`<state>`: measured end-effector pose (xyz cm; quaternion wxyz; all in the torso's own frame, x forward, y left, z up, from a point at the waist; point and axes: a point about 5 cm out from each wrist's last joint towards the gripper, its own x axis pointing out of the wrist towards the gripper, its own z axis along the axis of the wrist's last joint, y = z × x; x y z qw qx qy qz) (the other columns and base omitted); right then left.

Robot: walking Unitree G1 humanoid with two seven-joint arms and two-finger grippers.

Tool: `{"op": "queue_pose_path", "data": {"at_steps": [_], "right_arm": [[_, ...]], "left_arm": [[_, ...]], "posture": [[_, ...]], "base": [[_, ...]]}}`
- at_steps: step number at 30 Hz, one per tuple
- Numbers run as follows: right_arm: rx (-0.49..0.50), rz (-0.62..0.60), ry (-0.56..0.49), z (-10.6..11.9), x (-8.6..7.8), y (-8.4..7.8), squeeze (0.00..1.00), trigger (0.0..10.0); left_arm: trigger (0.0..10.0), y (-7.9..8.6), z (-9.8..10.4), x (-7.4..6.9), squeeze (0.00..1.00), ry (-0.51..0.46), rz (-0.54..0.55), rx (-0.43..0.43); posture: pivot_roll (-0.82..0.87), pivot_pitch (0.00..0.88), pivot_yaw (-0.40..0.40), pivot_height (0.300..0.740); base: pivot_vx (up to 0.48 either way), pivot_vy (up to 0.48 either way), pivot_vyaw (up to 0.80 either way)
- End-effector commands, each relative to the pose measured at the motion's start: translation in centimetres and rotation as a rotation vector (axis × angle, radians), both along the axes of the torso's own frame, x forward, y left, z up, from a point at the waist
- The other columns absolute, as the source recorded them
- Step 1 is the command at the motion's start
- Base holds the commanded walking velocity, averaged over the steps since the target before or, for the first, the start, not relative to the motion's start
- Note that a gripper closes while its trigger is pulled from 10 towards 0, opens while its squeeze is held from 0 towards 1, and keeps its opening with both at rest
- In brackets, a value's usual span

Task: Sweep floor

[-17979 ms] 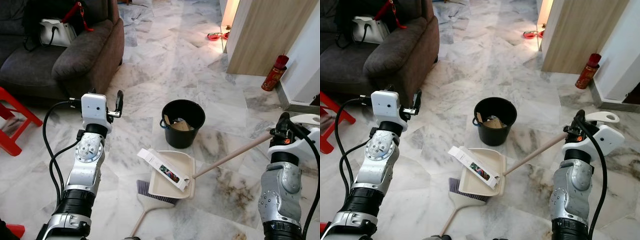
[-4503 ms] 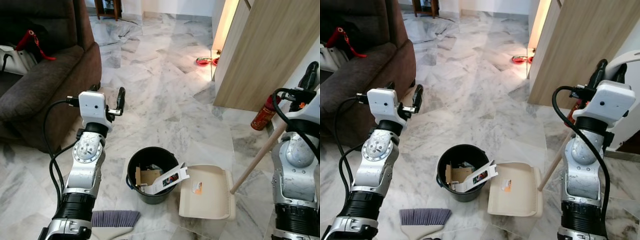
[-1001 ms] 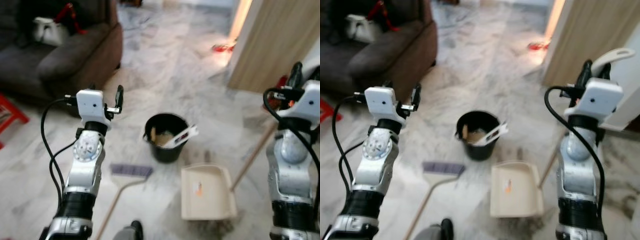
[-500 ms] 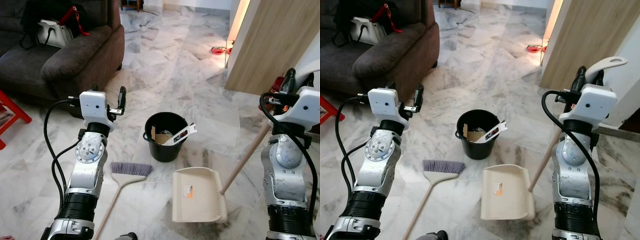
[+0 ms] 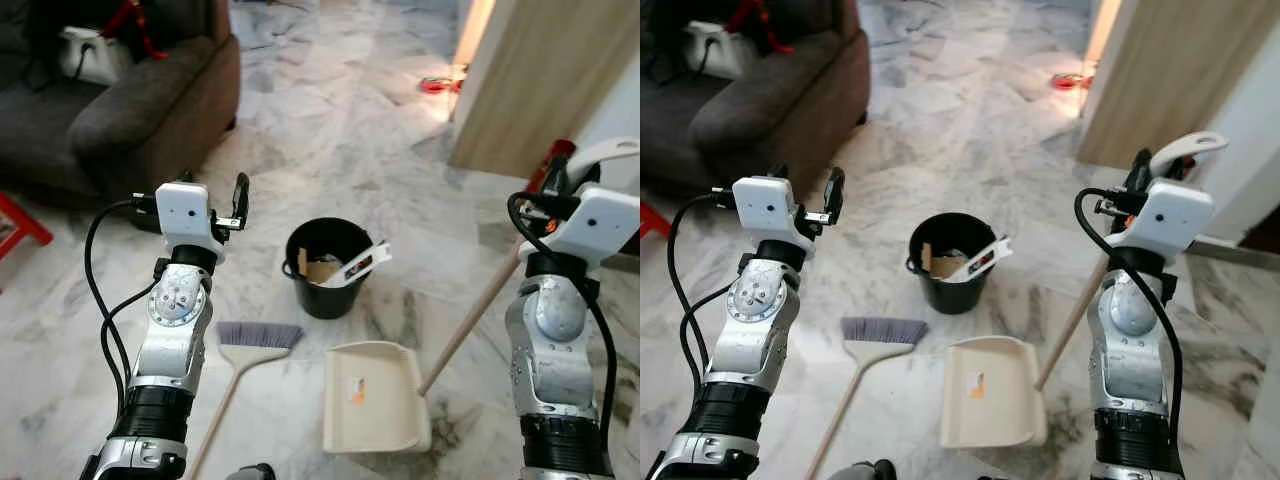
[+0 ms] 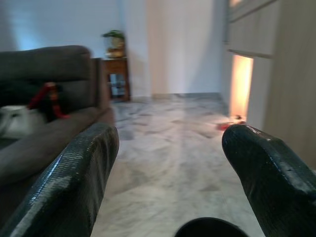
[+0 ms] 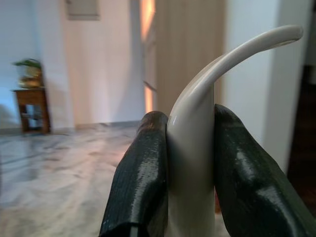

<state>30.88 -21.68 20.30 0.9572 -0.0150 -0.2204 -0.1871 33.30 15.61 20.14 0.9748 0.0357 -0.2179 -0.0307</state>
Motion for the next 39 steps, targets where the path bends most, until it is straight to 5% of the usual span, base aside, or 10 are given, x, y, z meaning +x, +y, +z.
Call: {"op": "queue_pose_path", "data": {"at_steps": [1,15,39], "right_arm": [[0.009,-0.028,-0.001,0.0,-0.2,-0.6,0.0,10.0],[0.058,-0.07,0.01,-0.7,-0.4,-2.1,0.0,10.0],[0.058,-0.057,0.0,-0.1,-0.1,-2.1,0.0,10.0]], "left_arm": [[10.0,-0.2,0.0,0.0,0.0,0.0,-0.016,0.011],[10.0,-0.5,-0.1,0.1,0.0,0.013,-0.048,0.015],[10.0,-0.4,-0.4,0.3,0.0,0.035,-0.017,0.065]], "posture": [[0.09,0.108,-0.033,0.74],[0.09,0.097,-0.025,0.74],[0.08,0.132,-0.03,0.74]], "base": [[0.0,0.0,-0.8],[0.0,0.0,-0.57],[0.0,-0.02,-0.67]]}}
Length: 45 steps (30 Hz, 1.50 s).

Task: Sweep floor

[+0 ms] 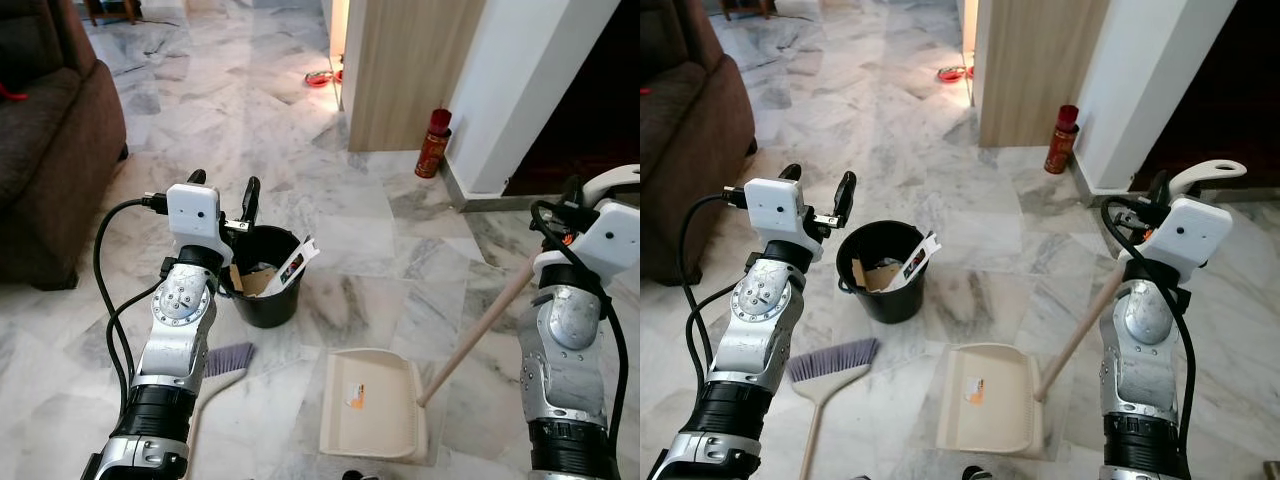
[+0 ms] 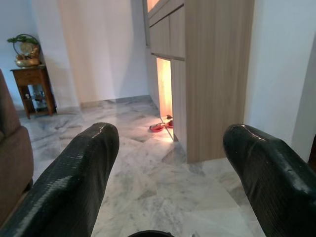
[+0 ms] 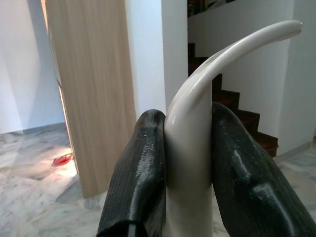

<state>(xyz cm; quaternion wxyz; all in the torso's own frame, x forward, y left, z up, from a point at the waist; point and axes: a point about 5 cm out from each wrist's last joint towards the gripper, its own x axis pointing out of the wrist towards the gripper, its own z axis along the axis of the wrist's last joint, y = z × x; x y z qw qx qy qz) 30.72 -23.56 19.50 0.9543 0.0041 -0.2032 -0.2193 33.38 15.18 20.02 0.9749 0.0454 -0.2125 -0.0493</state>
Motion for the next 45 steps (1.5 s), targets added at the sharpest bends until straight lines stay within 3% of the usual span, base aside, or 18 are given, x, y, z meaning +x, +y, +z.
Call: {"op": "queue_pose_path", "data": {"at_steps": [1,14,36,45], "right_arm": [[0.0,-0.003,-0.024,0.7,0.1,-0.2,0.0,10.0],[-0.009,-0.004,-0.019,0.9,0.2,-0.3,0.0,10.0],[-0.021,-0.035,0.005,0.8,0.0,-1.1,0.0,10.0],[-0.025,-0.047,0.005,0.9,0.0,-1.3,0.0,10.0]], "left_arm": [[10.0,0.0,-0.2,0.2,0.0,0.023,0.014,0.038],[10.0,-0.2,-0.5,0.1,0.0,0.035,0.001,0.019],[10.0,-0.2,-0.3,0.1,0.0,0.031,-0.016,-0.032],[10.0,-0.2,-0.2,0.1,0.0,0.027,-0.014,-0.004]], "posture": [[0.08,0.132,-0.03,0.74],[0.08,0.138,-0.036,0.74],[0.07,0.135,-0.04,0.74],[0.07,0.129,-0.037,0.74]], "base": [[0.0,-0.48,-0.8],[0.0,-0.222,-0.8],[0.0,-0.061,-0.8],[0.0,-0.053,-0.8]]}}
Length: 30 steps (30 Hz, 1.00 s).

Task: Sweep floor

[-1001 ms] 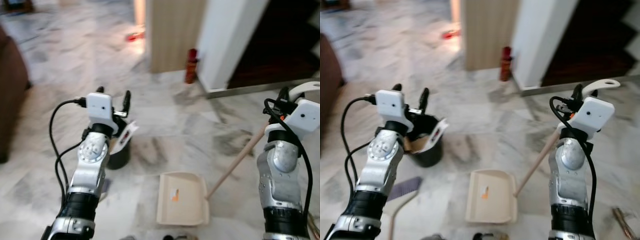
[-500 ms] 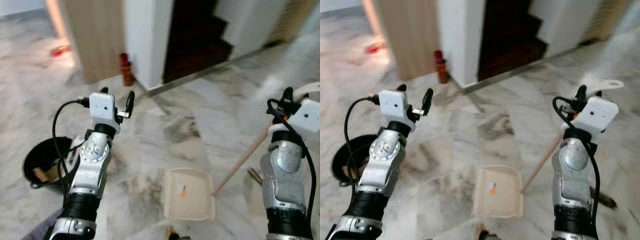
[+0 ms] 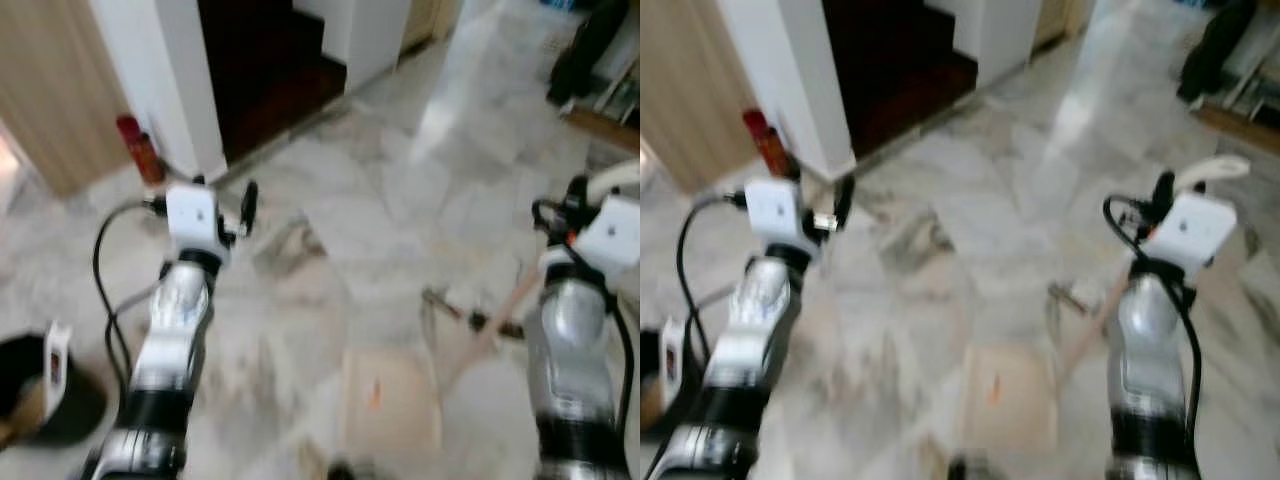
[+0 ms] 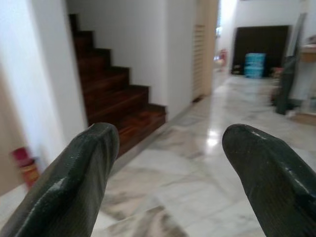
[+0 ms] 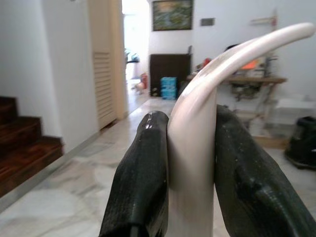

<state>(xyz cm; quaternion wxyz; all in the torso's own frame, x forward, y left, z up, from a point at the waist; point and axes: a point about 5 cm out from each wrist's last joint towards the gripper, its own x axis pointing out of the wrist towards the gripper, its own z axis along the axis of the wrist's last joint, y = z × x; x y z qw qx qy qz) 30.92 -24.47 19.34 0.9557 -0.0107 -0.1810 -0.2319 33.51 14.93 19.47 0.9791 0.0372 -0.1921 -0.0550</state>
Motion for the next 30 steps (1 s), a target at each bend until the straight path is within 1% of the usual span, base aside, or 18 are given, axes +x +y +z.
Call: {"op": "queue_pose_path", "data": {"at_steps": [1,4,15,24,29,30], "right_arm": [[-0.013,-0.018,-0.044,1.1,-0.2,-0.4,0.0,10.0],[-0.014,-0.023,-0.044,1.1,-0.2,-0.5,0.0,10.0],[-0.01,-0.088,-0.042,1.0,-0.6,-1.3,0.0,10.0],[-0.005,-0.136,-0.043,1.0,-0.8,-1.7,0.0,10.0],[-0.005,-0.133,-0.04,0.8,-0.9,-1.4,0.0,10.0],[-0.002,-0.138,-0.037,0.8,-1.0,-1.5,0.0,10.0]], "left_arm": [[10.0,0.0,0.3,0.0,0.0,-0.017,-0.002,0.008],[10.0,-0.1,0.3,0.0,0.0,-0.016,-0.008,-0.001],[10.0,-0.3,0.4,0.0,0.0,-0.02,-0.034,-0.009],[10.0,-0.4,0.5,0.1,0.0,-0.024,-0.046,-0.006],[10.0,-0.4,0.6,0.1,0.0,-0.03,-0.038,0.001],[10.0,-0.4,0.4,0.0,0.0,-0.026,-0.042,-0.016]], "posture": [[0.07,0.129,-0.037,0.74],[0.07,0.127,-0.036,0.74],[0.07,0.109,-0.033,0.74],[0.06,0.115,-0.035,0.74],[0.06,0.119,-0.038,0.74],[0.06,0.117,-0.039,0.74]], "base": [[0.0,-0.48,-0.8],[0.0,-0.43,-0.8],[0.0,0.0,-0.79],[0.0,0.0,-0.79],[0.0,-0.397,-0.79],[0.0,0.0,-0.79]]}}
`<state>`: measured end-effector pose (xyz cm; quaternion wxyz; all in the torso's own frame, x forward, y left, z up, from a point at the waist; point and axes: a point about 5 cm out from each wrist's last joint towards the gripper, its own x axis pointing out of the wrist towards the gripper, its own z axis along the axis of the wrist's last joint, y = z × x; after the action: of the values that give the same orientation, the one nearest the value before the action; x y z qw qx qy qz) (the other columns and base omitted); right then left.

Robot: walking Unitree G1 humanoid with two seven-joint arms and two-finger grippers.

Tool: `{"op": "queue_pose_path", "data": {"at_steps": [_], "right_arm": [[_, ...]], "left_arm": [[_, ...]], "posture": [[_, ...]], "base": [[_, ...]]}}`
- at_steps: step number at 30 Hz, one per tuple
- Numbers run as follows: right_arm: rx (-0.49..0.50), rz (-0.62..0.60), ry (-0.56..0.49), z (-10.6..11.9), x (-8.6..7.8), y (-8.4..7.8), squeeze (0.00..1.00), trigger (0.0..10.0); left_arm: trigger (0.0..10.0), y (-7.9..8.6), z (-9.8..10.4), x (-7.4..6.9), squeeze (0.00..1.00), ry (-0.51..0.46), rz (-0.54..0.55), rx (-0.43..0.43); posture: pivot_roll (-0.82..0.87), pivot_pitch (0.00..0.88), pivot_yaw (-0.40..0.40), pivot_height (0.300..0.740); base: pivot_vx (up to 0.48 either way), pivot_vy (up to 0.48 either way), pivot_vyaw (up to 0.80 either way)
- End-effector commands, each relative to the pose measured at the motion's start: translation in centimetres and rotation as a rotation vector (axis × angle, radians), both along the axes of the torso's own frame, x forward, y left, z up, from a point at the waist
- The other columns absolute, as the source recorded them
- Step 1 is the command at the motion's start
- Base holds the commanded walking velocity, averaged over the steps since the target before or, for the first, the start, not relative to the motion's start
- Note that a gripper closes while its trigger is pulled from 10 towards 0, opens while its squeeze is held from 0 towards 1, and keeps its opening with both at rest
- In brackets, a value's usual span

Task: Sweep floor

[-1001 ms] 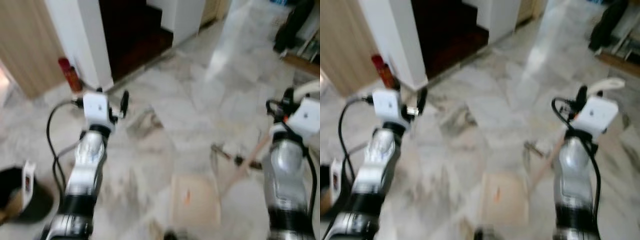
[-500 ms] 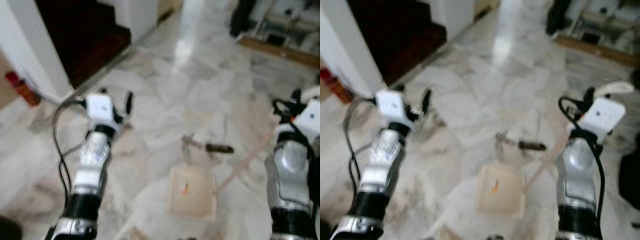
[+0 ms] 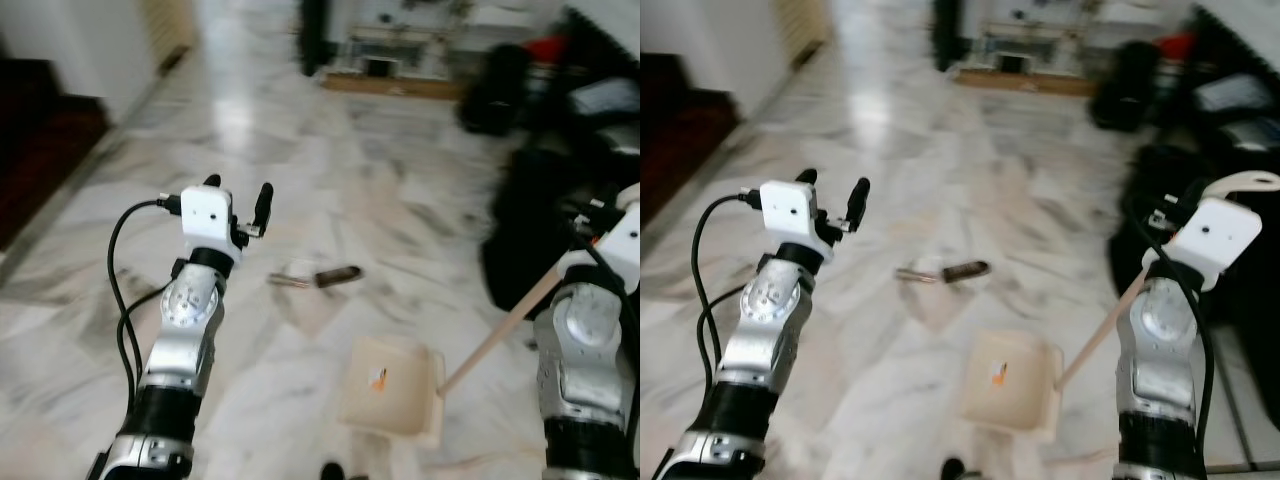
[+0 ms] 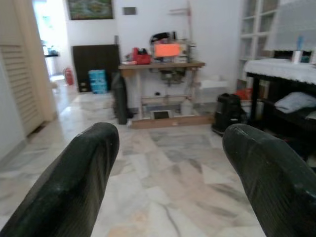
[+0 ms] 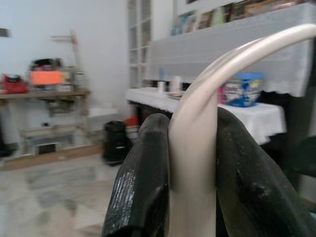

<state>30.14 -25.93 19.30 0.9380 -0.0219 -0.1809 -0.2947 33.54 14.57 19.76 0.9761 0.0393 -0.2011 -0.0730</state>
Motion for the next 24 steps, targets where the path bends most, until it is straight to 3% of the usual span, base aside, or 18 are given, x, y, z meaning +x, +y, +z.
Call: {"op": "queue_pose_path", "data": {"at_steps": [1,6,14,24], "right_arm": [[-0.004,-0.007,-0.034,0.8,-0.2,-0.1,0.0,10.0],[-0.017,-0.012,-0.034,0.9,-0.1,-0.2,0.0,10.0],[-0.028,-0.037,-0.015,0.4,-0.3,-0.6,0.0,10.0],[-0.057,-0.074,0.072,-2.4,-1.3,-1.7,0.0,10.0]], "left_arm": [[10.0,0.0,0.1,0.0,0.0,-0.007,-0.009,-0.037],[10.0,0.0,0.1,0.0,0.0,-0.006,-0.005,-0.027],[10.0,-0.1,0.1,0.0,0.0,-0.003,-0.002,-0.031],[10.0,0.1,-0.1,0.0,0.0,0.005,0.005,-0.035]], "posture": [[0.06,0.118,-0.04,0.74],[0.06,0.117,-0.042,0.74],[0.06,0.122,-0.046,0.74],[0.06,0.135,-0.05,0.74]], "base": [[0.0,0.0,-0.79],[0.0,0.0,-0.79],[0.0,0.0,0.0],[0.0,0.0,0.0]]}}
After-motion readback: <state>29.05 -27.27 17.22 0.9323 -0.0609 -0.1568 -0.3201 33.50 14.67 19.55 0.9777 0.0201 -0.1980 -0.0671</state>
